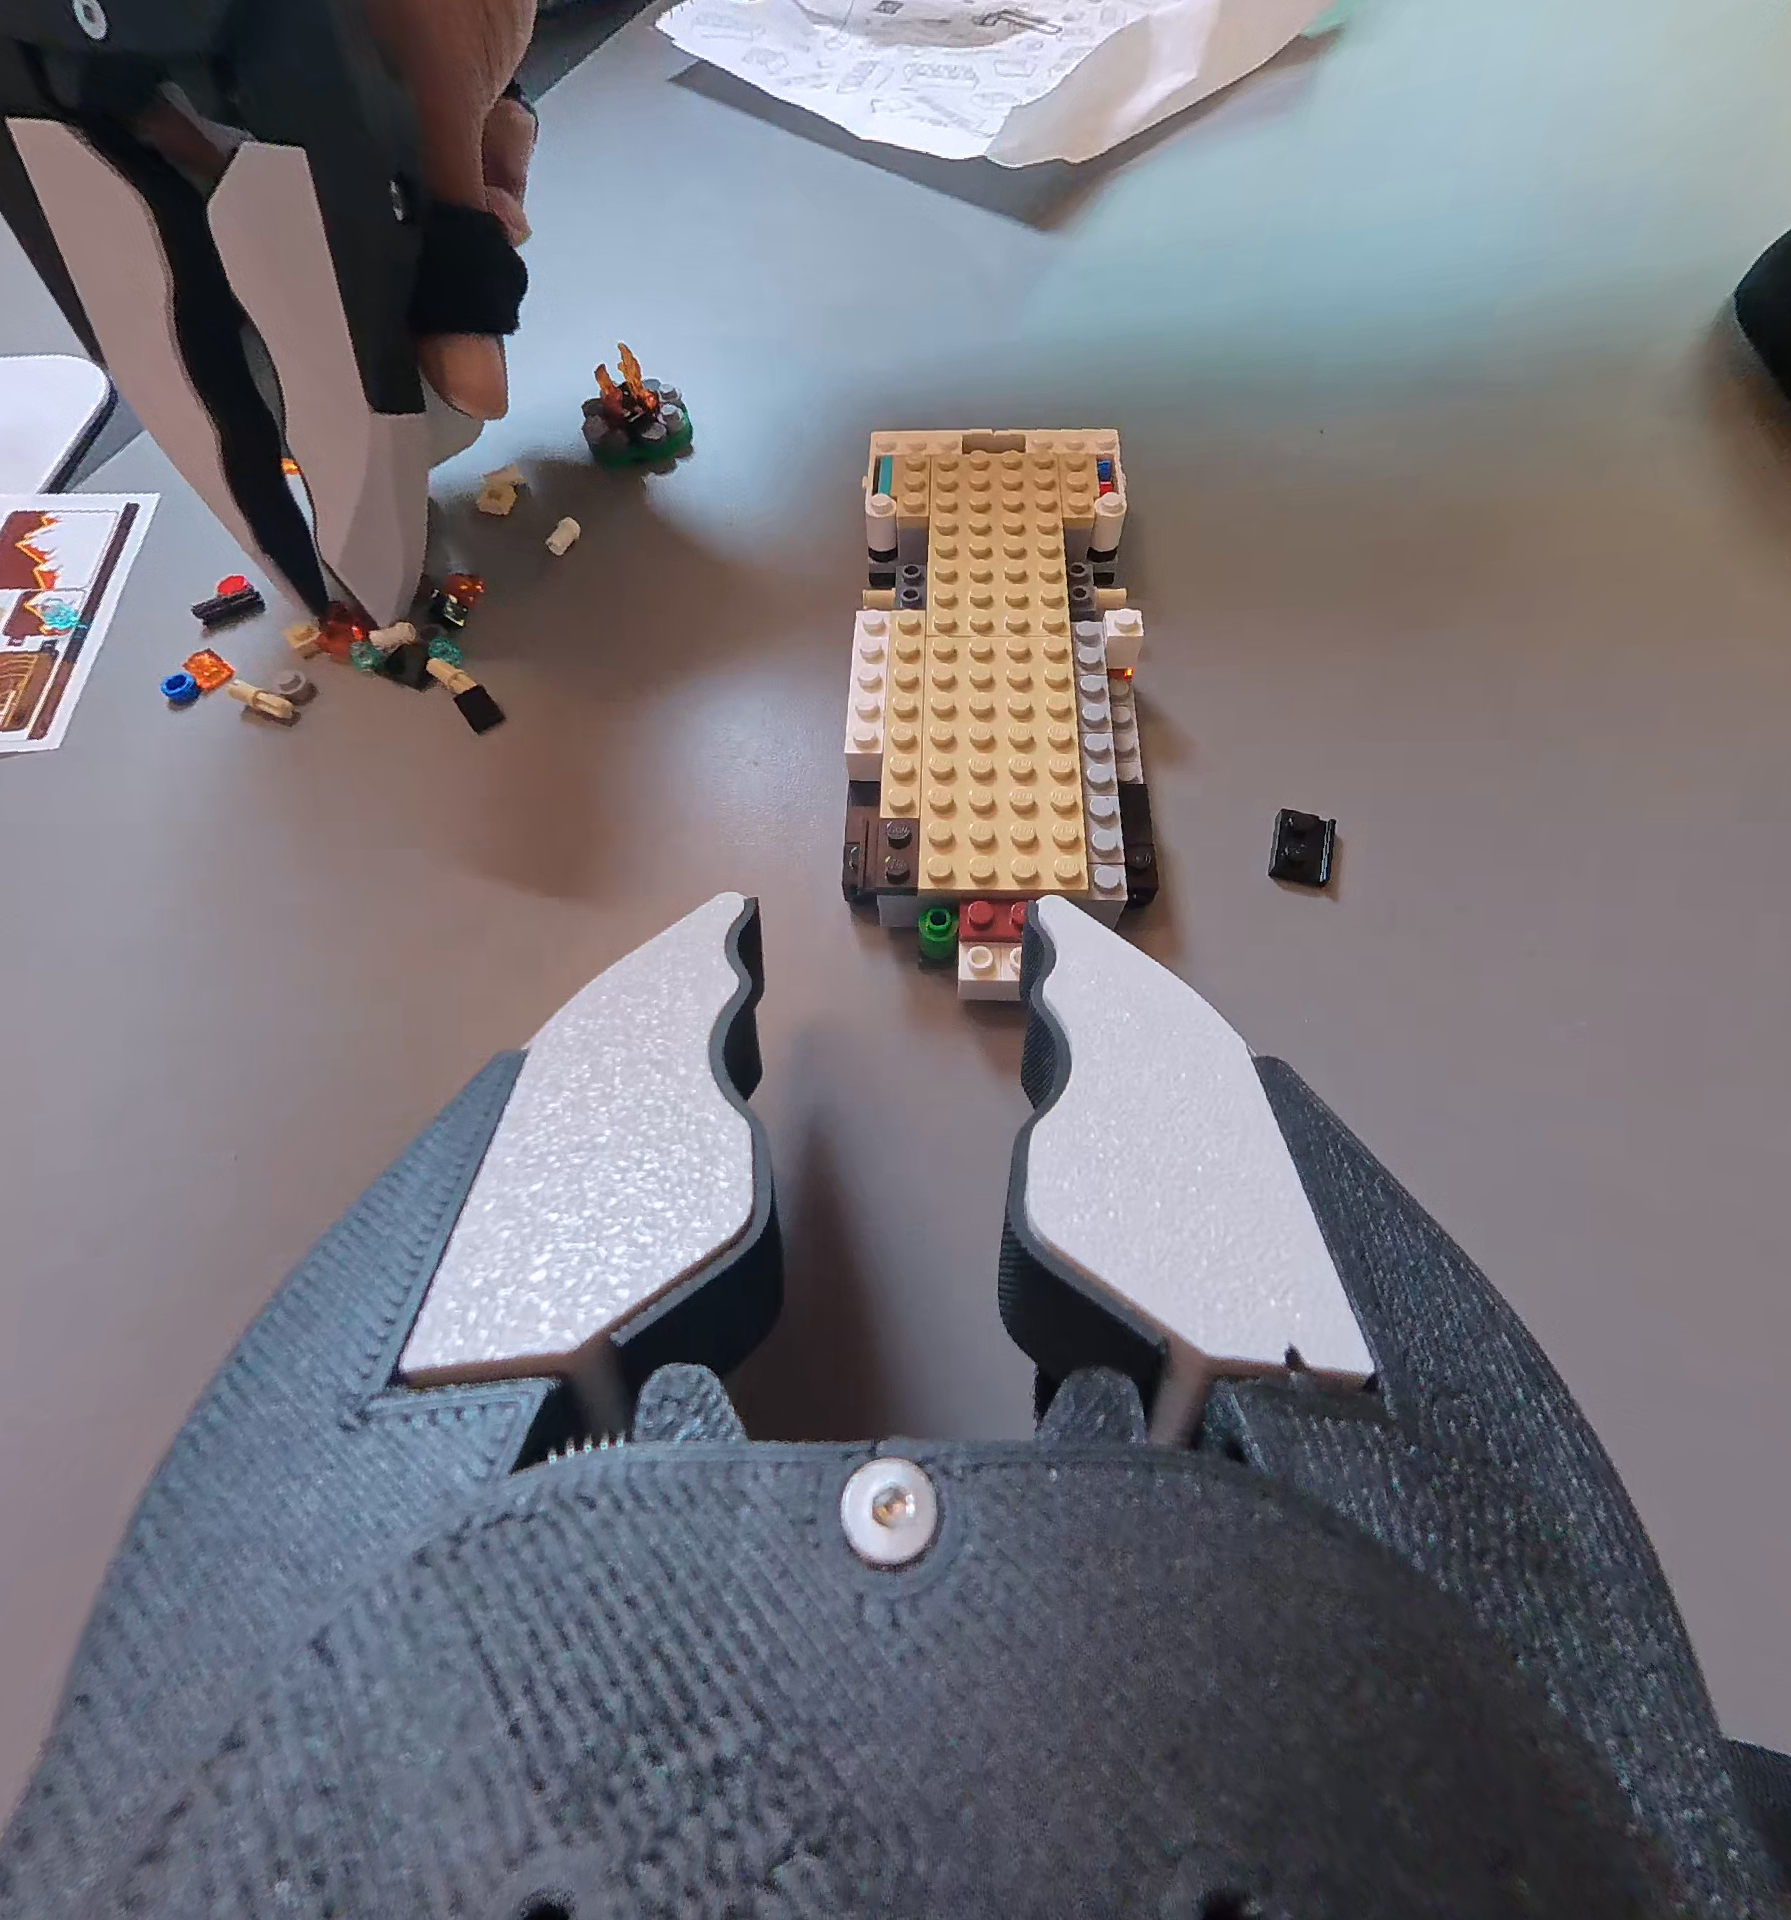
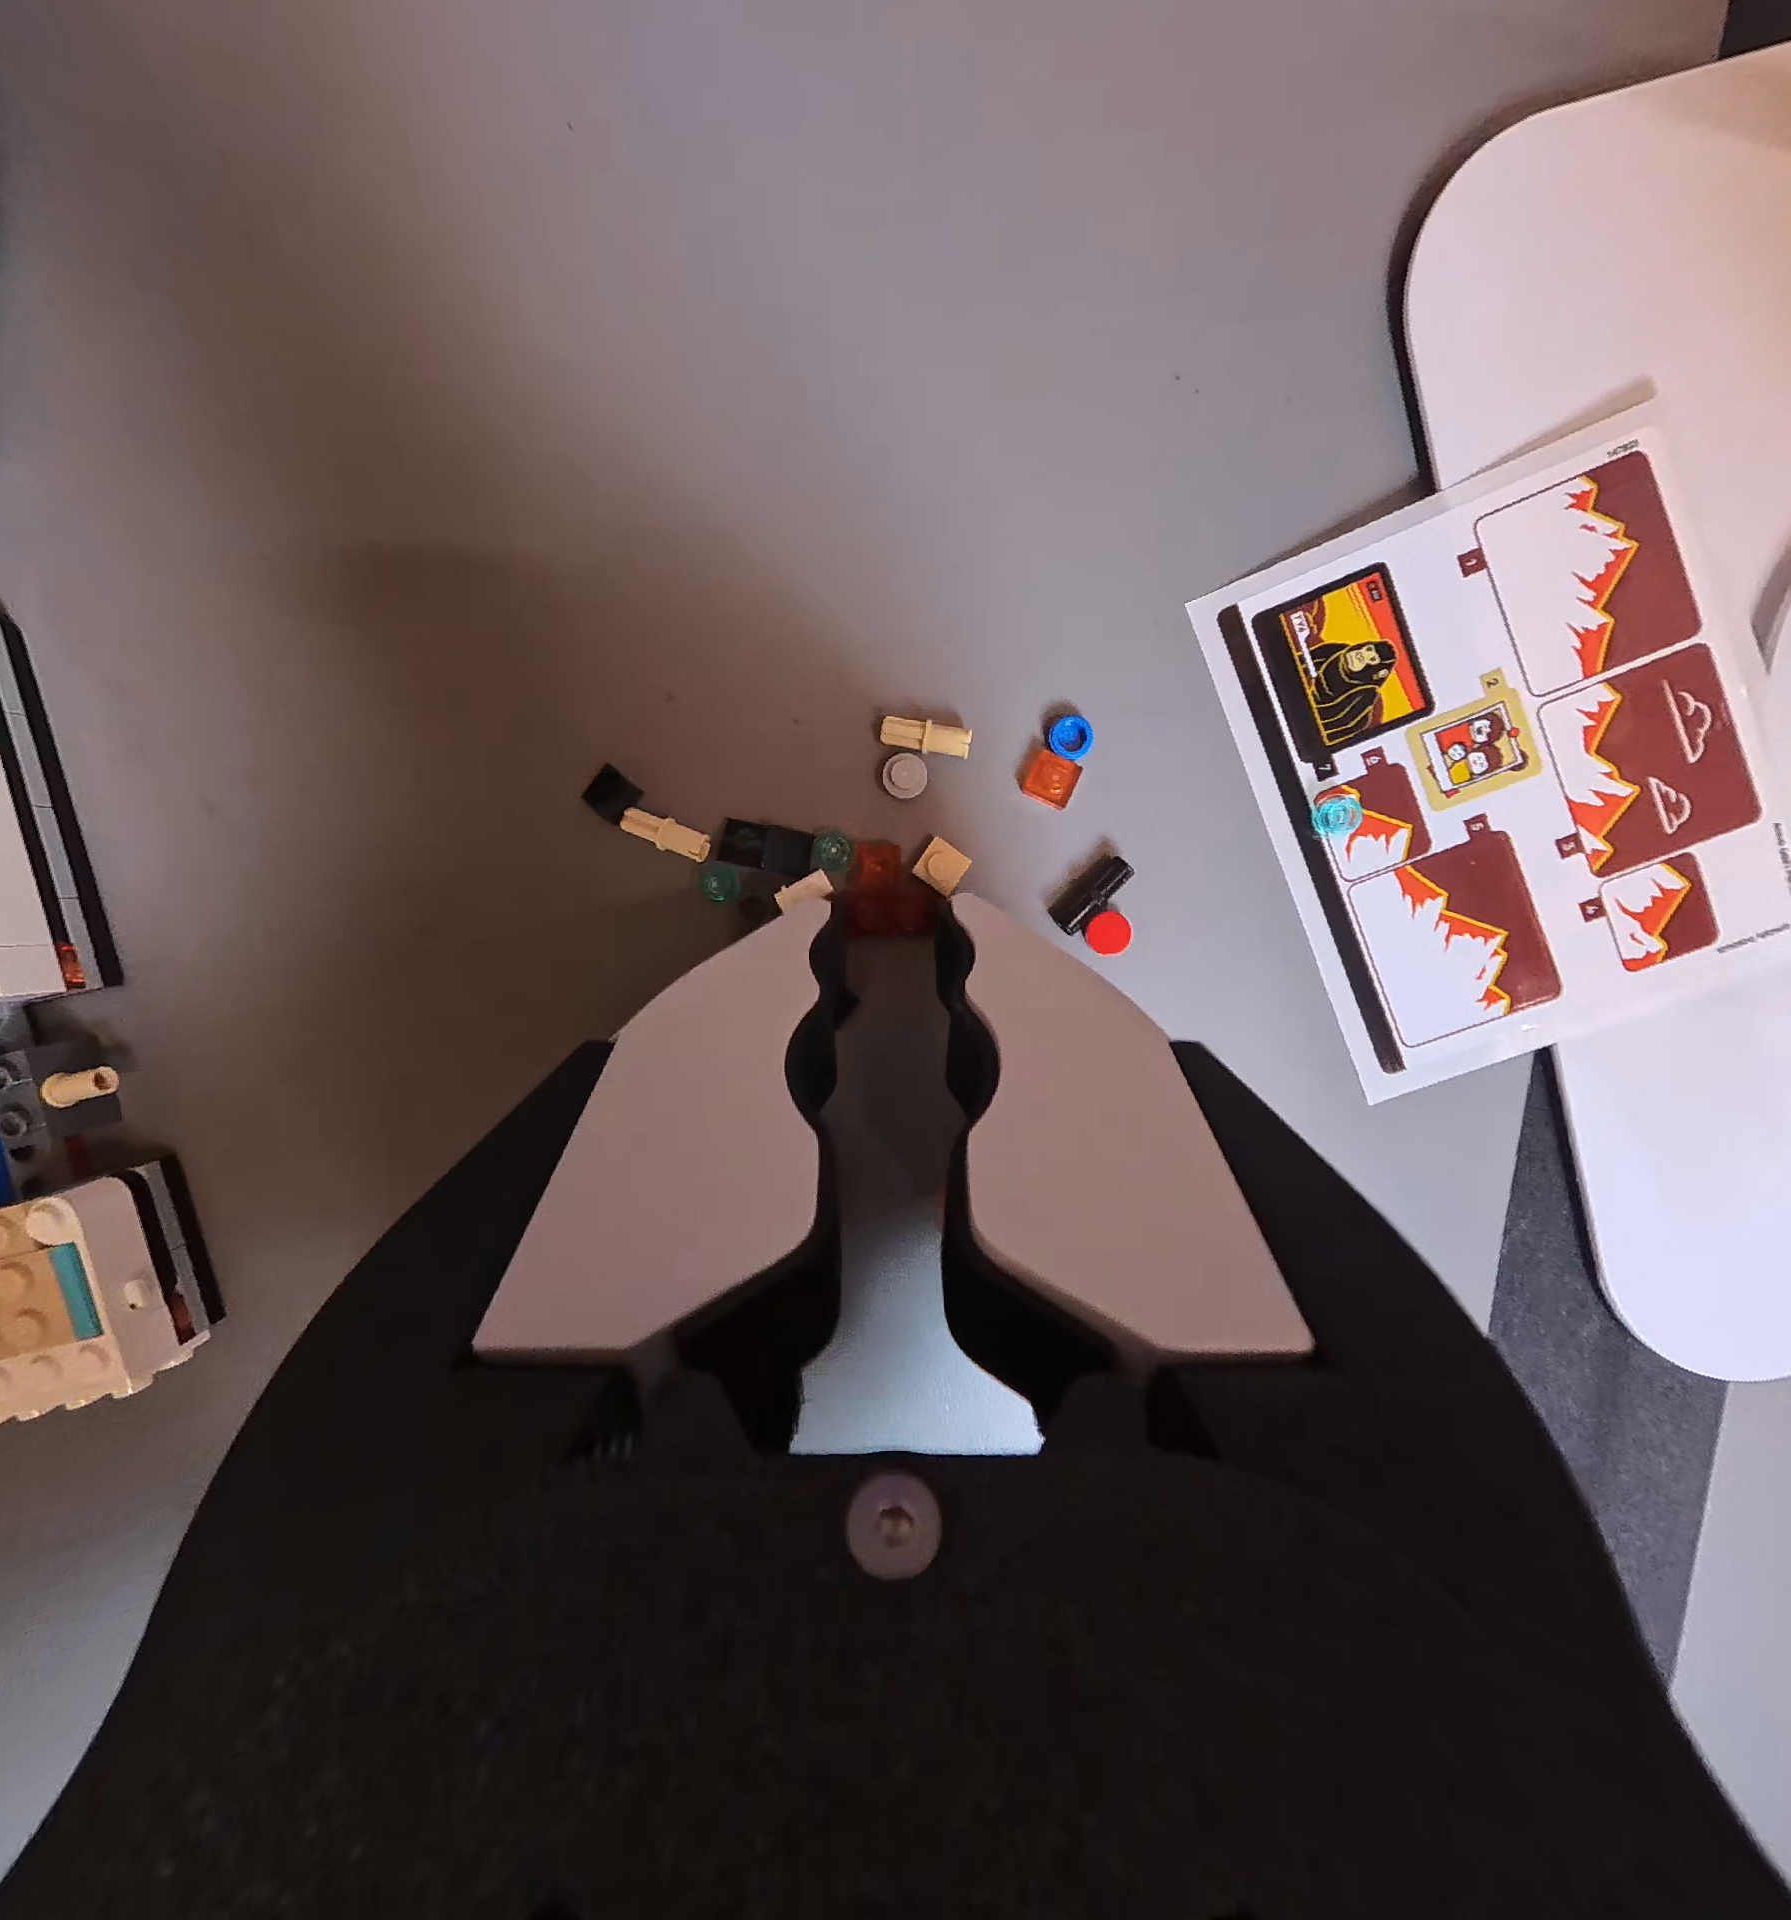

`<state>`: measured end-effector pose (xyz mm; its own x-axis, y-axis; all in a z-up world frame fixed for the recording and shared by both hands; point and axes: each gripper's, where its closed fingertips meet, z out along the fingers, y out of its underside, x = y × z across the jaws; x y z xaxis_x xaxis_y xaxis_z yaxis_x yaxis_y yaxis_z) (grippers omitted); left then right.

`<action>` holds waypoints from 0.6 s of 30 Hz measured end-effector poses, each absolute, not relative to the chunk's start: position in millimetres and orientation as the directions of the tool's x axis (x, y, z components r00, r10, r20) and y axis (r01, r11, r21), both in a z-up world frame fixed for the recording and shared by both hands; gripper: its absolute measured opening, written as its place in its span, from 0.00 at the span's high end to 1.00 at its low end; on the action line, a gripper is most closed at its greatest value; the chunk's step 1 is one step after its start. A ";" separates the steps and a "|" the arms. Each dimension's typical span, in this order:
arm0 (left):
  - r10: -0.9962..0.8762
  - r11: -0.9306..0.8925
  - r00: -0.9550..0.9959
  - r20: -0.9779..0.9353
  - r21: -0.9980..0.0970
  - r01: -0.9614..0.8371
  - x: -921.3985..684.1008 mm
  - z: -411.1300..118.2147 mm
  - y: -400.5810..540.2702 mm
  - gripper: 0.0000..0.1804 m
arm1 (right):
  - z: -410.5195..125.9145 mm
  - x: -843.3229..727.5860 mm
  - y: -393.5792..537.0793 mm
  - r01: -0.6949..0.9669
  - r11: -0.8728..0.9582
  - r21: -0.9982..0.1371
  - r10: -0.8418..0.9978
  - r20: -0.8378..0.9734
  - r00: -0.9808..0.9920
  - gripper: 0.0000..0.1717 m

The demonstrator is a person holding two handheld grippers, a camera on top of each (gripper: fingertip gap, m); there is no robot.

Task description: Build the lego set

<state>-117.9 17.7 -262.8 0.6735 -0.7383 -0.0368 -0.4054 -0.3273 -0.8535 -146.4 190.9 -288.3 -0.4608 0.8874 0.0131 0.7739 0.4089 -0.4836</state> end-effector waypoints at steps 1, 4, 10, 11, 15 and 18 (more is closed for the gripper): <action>-0.737 -0.328 0.675 -0.036 -0.854 -0.403 -118.3 -262.6 18.0 0.74 | -286.2 -145.3 191.0 0.773 0.412 -0.483 0.888 0.022 -0.459 0.91; -0.733 -0.329 0.680 -0.038 -0.854 -0.402 -119.6 -262.6 18.7 0.73 | -264.9 -140.2 183.8 0.752 0.399 -0.525 0.898 0.059 -0.435 0.91; -0.749 -0.336 0.662 -0.034 -0.841 -0.424 -114.9 -266.3 17.0 0.70 | -211.6 -96.3 129.2 0.694 0.340 -0.635 0.930 0.118 -0.348 0.91; -0.756 -0.343 0.654 -0.023 -0.837 -0.426 -112.5 -267.4 15.9 0.70 | -207.8 -84.3 115.3 0.689 0.321 -0.650 0.936 0.110 -0.333 0.91; -0.782 -0.368 0.623 -0.001 -0.806 -0.464 -102.8 -275.4 12.6 0.67 | -214.3 -35.8 63.8 0.695 0.243 -0.676 0.961 0.070 -0.268 0.91; -0.795 -0.356 0.605 -0.027 -0.787 -0.503 -96.6 -278.3 11.7 0.68 | -233.4 -7.6 37.1 0.718 0.186 -0.671 0.976 0.043 -0.213 0.91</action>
<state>-96.6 11.7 -278.3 0.6054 -0.7955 -0.0269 -0.5031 -0.3562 -0.7874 -7.6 37.1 -233.4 -0.2133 0.9760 0.0428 0.7181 0.1864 -0.6705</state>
